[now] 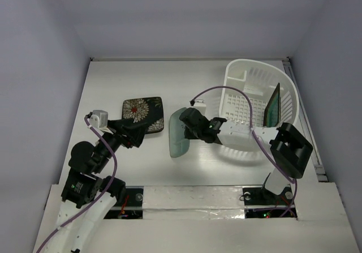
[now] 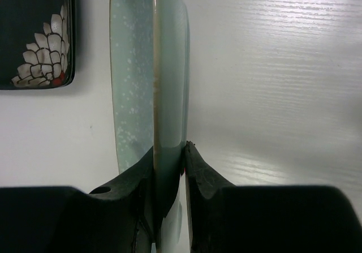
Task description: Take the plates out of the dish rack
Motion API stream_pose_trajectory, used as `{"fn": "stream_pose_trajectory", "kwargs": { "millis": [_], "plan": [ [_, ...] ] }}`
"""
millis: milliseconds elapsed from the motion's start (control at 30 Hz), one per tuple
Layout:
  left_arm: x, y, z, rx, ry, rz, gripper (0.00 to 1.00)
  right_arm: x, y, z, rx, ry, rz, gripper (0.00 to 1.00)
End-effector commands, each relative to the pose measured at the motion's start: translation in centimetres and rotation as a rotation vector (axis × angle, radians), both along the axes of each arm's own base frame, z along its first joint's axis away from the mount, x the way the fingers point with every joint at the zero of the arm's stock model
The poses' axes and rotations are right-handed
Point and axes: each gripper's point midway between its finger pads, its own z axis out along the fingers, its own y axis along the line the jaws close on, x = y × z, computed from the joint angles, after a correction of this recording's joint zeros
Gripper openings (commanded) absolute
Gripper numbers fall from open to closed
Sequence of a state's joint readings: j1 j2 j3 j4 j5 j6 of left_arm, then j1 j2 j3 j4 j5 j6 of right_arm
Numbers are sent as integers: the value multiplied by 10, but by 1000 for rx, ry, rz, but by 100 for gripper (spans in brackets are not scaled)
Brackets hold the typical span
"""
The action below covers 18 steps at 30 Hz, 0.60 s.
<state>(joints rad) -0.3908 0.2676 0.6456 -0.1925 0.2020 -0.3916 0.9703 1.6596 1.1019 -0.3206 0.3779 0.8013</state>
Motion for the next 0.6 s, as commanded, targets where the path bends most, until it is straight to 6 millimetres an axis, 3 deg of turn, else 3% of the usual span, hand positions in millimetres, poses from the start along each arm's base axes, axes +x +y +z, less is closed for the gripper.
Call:
{"fn": "stream_pose_trajectory", "kwargs": {
  "millis": [0, 167, 267, 467, 567],
  "plan": [
    [2, -2, 13, -16, -31, -7, 70, 10, -8, -8, -67, -42, -51, 12],
    [2, -2, 12, -17, -26, -9, 69, 9, -24, -31, -180, -20, -69, 37],
    [2, -2, 13, -20, -28, -9, 69, 7, -30, -41, -217, -10, -73, 44],
    [1, -2, 14, -22, -34, -11, 69, 5, -35, -56, -256, 10, -71, 46],
    [0, -2, 13, -21, -33, -12, 69, 5, -38, -58, -283, 14, -74, 59]
  ]
}}
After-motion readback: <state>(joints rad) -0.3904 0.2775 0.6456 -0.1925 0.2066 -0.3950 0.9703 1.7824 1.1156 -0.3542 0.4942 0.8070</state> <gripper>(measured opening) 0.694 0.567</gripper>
